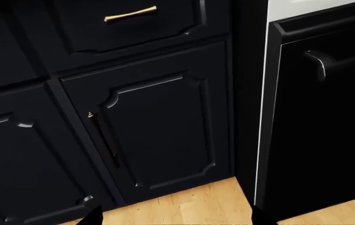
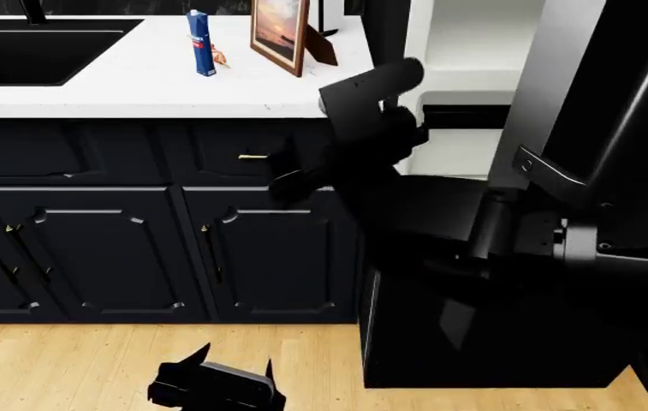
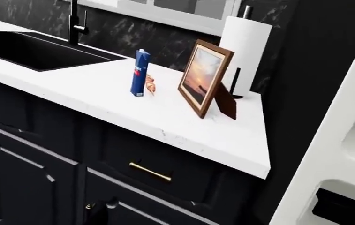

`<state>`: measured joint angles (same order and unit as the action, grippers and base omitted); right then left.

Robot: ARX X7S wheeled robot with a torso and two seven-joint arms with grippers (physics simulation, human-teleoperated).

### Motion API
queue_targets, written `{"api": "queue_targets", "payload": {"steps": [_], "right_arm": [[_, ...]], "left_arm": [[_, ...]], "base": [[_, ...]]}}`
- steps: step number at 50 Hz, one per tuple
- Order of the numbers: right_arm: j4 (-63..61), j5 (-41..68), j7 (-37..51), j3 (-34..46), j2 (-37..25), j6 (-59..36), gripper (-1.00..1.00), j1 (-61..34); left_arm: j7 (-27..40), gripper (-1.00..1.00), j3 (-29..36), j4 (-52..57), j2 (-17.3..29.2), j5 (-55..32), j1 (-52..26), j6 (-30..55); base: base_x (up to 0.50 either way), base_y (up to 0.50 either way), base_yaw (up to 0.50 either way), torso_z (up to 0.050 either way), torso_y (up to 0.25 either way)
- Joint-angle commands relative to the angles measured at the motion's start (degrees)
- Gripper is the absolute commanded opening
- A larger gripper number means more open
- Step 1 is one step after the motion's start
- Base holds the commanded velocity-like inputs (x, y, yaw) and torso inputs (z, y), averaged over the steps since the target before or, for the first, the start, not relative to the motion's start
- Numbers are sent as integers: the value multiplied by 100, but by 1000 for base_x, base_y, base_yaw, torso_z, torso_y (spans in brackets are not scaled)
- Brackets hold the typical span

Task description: Open the fridge door

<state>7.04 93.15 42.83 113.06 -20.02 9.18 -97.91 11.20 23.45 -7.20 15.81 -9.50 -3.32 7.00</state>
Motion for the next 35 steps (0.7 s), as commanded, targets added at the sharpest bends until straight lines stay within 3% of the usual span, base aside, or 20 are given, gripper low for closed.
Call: {"api": "queue_targets", "payload": {"steps": [1,26,35], "right_arm": [[395,357,66,-296,-89,216,100,241],[-187,220,2207,-18,-980,319,100,606],[183,335,2078,78,-1413,100,100,541]], "left_arm": [[14,100,72,-21,26,45,-8,20],[32,100,233,-34,67,113,118,-60],[-2,100,142,-118,134,8,119,-168]], "base": [[0,0,0,0,0],[0,0,0,0,0],[0,0,0,0,0]]}}
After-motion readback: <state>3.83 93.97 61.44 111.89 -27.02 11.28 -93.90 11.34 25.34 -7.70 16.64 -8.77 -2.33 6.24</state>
